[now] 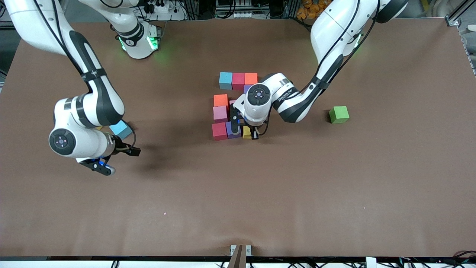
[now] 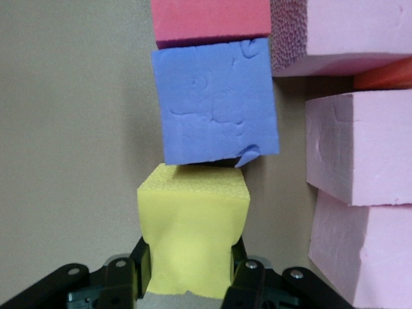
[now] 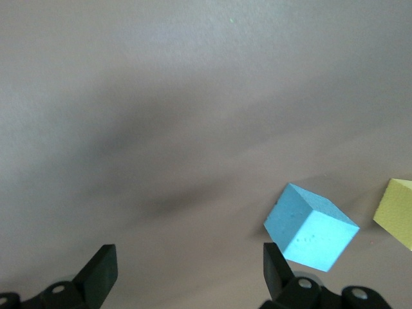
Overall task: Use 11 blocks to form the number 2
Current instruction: 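Lower the yellow cube below the blue cube with the left gripper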
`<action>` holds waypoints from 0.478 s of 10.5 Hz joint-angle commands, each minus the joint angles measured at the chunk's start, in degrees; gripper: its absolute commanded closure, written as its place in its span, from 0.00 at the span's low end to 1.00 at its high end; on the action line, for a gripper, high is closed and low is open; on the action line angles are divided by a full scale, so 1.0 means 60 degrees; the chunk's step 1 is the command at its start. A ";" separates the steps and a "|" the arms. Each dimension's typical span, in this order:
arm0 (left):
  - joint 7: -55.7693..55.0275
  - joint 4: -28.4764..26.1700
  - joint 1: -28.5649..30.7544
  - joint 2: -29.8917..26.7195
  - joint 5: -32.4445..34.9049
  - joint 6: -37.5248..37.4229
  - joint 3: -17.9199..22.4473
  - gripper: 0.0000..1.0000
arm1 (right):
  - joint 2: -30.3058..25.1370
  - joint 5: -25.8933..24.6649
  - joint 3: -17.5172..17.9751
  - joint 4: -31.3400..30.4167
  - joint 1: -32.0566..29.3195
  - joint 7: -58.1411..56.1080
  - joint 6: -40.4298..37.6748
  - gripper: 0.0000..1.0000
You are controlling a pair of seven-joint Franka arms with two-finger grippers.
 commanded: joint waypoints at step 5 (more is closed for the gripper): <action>-0.0272 0.0421 -0.0276 0.0308 0.0168 -0.0113 0.0100 0.06 | -0.2834 0.0674 0.0447 -0.3201 -0.0115 -0.1371 0.0866 0.00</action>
